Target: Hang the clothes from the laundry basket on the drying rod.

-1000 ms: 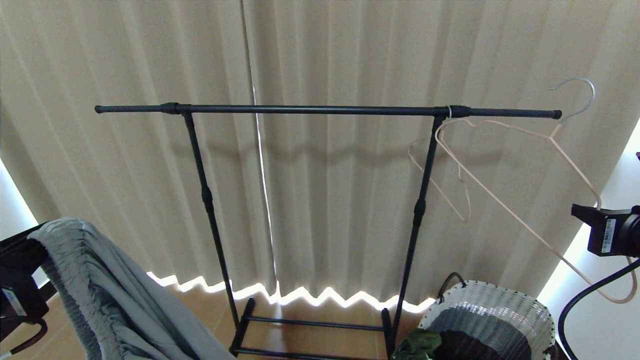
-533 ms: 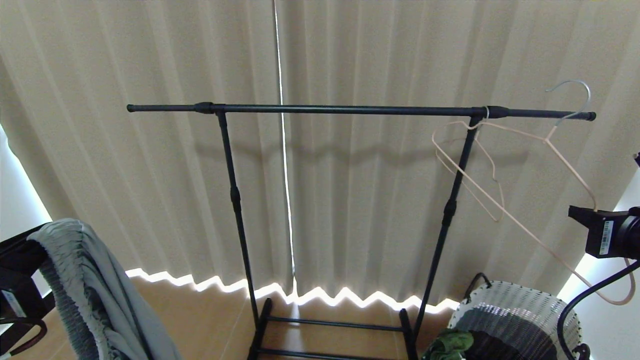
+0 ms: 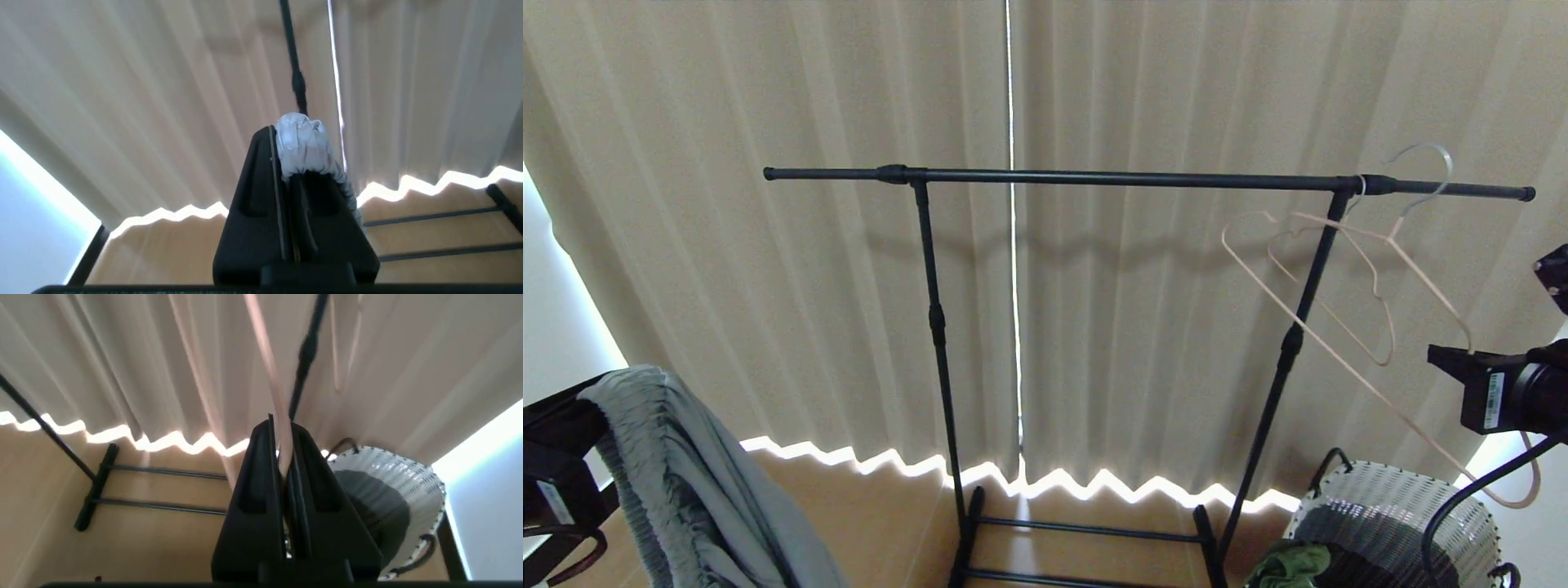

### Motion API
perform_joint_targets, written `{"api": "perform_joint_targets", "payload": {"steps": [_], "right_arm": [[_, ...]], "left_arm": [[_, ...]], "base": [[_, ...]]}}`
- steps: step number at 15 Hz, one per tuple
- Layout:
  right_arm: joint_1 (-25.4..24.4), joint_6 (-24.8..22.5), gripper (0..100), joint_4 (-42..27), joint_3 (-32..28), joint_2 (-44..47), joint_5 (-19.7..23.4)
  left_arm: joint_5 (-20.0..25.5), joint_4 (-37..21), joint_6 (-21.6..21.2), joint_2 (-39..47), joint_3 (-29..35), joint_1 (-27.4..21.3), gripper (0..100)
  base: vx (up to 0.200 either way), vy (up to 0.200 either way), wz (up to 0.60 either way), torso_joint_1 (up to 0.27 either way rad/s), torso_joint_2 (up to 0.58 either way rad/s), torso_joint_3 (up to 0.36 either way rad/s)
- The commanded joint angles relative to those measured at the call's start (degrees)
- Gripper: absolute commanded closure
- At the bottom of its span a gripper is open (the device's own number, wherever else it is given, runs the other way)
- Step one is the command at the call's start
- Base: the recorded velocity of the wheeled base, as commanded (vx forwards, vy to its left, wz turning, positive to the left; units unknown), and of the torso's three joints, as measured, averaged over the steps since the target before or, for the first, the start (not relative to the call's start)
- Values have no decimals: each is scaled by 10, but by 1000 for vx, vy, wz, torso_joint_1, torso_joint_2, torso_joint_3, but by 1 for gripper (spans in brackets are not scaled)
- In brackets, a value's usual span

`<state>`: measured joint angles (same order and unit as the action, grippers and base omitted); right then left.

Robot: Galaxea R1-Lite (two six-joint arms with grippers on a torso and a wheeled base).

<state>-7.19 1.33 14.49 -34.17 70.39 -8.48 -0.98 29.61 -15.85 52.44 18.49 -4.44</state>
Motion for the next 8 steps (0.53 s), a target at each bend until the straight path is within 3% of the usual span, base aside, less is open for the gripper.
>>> {"api": "perform_joint_targets", "payload": {"steps": [1,5,8], "right_arm": [[-31,0,100,0,8,5,0],[-62,1,100,0,14,18,0],[-80,3,100,2,15,53,0]], "left_arm": [[0,0,0,1,-2,0,100],[0,-1,0,4,-44,-16,100],[0,-3,-20,52,-15,-20,100]], "base": [[0,0,0,0,0,0],[0,0,0,0,0,0],[0,0,0,0,0,0]]}}
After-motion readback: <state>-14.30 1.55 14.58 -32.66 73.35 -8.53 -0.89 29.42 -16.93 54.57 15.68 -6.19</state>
